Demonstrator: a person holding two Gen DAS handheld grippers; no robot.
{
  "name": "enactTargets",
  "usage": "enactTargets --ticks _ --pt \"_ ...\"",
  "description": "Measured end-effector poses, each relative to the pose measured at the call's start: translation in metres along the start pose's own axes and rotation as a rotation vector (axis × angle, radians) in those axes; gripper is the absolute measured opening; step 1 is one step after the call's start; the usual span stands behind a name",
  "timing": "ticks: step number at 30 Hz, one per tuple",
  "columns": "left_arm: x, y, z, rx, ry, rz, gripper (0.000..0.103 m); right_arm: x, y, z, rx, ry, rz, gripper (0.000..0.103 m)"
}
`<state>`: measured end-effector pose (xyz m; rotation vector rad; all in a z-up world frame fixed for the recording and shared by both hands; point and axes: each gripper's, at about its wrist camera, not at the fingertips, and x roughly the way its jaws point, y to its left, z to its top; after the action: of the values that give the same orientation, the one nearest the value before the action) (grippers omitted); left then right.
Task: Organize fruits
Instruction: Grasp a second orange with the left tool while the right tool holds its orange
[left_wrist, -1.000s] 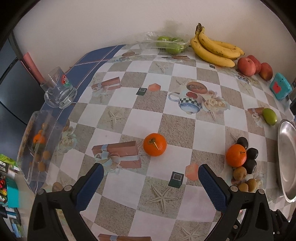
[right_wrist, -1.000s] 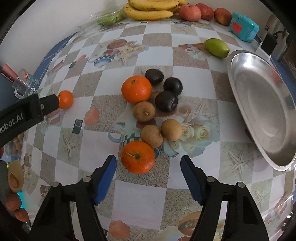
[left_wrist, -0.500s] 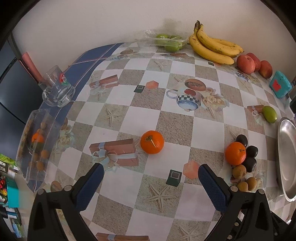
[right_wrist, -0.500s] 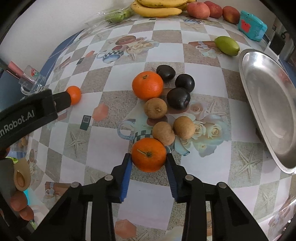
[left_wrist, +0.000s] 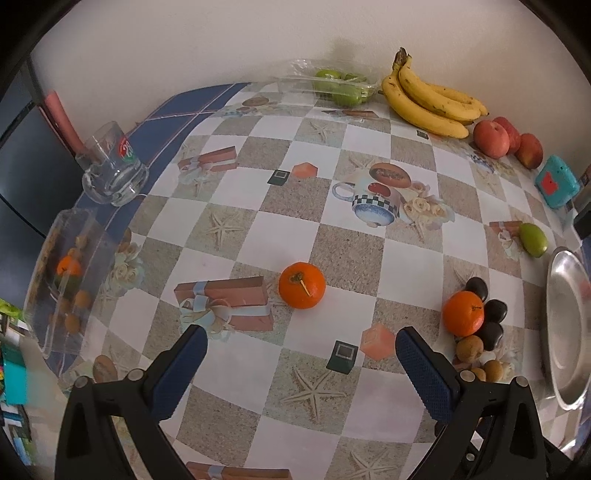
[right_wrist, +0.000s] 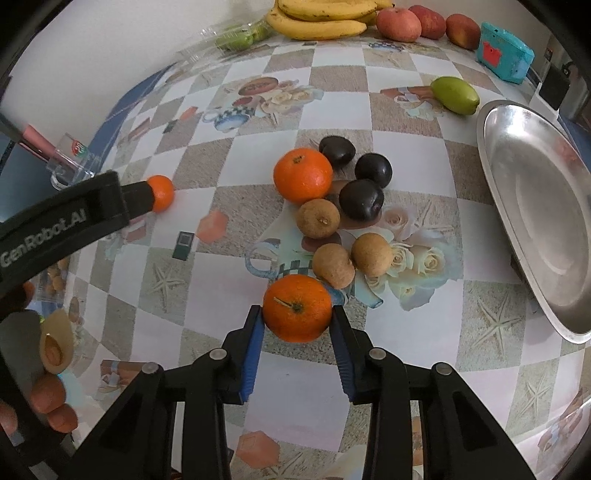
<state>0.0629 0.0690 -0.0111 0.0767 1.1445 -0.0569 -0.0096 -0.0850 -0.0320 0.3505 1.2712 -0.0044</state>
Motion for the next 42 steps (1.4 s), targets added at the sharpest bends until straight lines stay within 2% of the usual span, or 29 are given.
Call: enactTargets --ticks 6,8,10,11,13,16,21,23,31,33,42 --pt "0.0 0.017 0.013 -0.079 0.009 -0.052 0.102 -0.015 -0.004 0.0 0.015 -0.041 0.019 0.037" --pt "0.003 0.022 0.019 -0.101 0.016 -0.057 0.097 -0.023 -0.006 0.002 0.024 -0.062 0.02 0.037" --pt "0.008 0.024 0.025 -0.102 0.029 -0.063 0.088 -0.029 -0.01 0.005 0.038 -0.082 0.021 0.037" --pt "0.011 0.023 0.026 -0.099 0.037 -0.068 0.087 -0.031 -0.011 0.008 0.047 -0.089 0.022 0.037" --pt "0.02 0.021 0.03 -0.094 0.06 -0.094 0.076 -0.035 -0.015 0.014 0.062 -0.102 0.027 0.037" --pt "0.034 0.019 0.033 -0.1 0.101 -0.111 0.067 -0.043 -0.019 0.019 0.068 -0.125 0.021 0.037" --pt "0.05 0.019 0.034 -0.114 0.144 -0.11 0.063 -0.046 -0.023 0.027 0.071 -0.135 0.016 0.037" --pt "0.053 0.02 0.035 -0.12 0.15 -0.11 0.056 -0.047 -0.024 0.029 0.072 -0.135 0.015 0.037" --pt "0.06 0.02 0.037 -0.147 0.172 -0.132 0.047 -0.048 -0.027 0.036 0.085 -0.133 0.016 0.037" --pt "0.061 0.021 0.037 -0.151 0.172 -0.112 0.04 -0.05 -0.028 0.038 0.091 -0.136 0.013 0.037" --pt "0.06 0.024 0.033 -0.173 0.167 -0.111 0.038 -0.059 -0.028 0.043 0.098 -0.155 0.019 0.037"
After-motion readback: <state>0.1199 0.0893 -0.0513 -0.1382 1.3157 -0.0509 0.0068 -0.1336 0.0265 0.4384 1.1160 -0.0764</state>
